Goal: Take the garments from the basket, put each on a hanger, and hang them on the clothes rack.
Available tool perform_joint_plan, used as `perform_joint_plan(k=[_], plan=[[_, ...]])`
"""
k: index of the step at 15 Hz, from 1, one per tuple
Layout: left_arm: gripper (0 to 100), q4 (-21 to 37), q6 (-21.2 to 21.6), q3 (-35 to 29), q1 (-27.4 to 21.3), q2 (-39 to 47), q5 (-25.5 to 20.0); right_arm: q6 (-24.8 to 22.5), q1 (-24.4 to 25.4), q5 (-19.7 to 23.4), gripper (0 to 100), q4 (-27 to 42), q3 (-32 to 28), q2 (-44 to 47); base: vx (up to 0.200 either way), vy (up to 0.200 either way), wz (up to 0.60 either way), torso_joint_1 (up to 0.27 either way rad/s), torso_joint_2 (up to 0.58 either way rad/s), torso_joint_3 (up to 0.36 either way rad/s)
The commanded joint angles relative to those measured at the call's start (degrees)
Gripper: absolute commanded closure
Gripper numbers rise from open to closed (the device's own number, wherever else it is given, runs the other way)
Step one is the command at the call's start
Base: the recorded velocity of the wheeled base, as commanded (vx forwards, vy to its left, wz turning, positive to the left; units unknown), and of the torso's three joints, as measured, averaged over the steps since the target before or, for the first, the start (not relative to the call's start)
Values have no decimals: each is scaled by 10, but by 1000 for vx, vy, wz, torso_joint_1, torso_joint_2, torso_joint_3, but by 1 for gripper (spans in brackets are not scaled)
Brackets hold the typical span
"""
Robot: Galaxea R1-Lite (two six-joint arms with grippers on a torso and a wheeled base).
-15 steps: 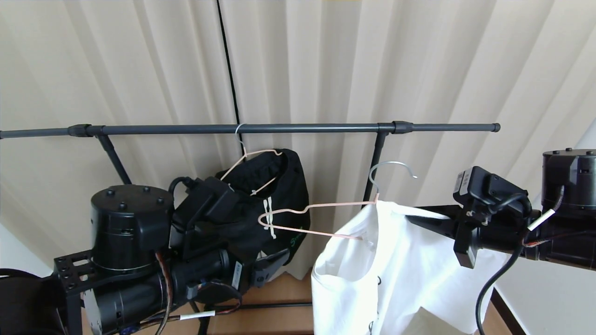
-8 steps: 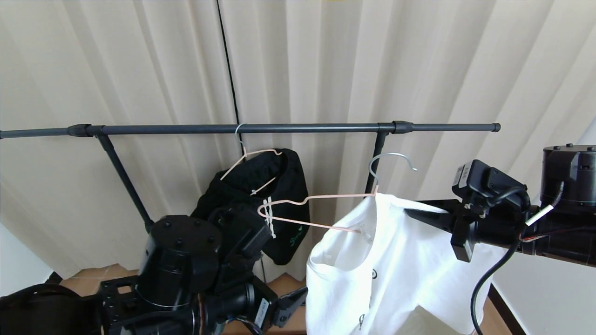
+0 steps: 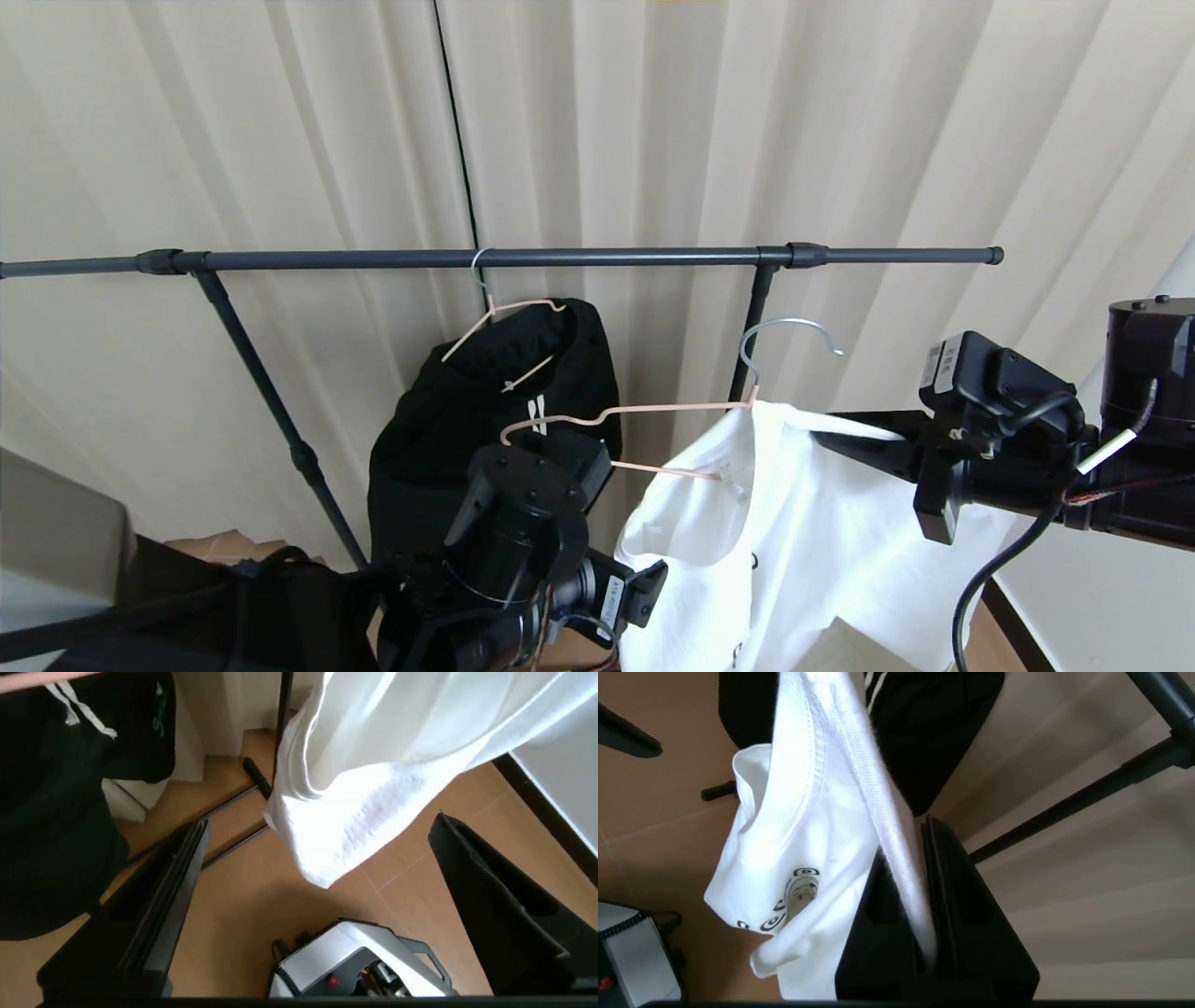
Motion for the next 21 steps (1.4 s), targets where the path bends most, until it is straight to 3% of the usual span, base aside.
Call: perform_joint_plan(k=[1,11,12,16,21], plan=[[0,0,-11,-23,-1,43,17,0,9,1,100,0,4,-8,0,0,0,0,0,0],[0,-1,-56,-43,7,107,61,0,10,1,100,0,12,-23,0,0,0,0,0,0],[100,-1,-57,-41,7,107,61,0,10,1,100,0,12,-24,0,0,0,0,0,0],[100,-3,-57,-29,15,80,100,0,6,1,100,0,12,-18,0,0,0,0,0,0],[100,-2,-54,-22,61,27,100,0,4,1,100,1,14,-17,0,0,0,0,0,0]])
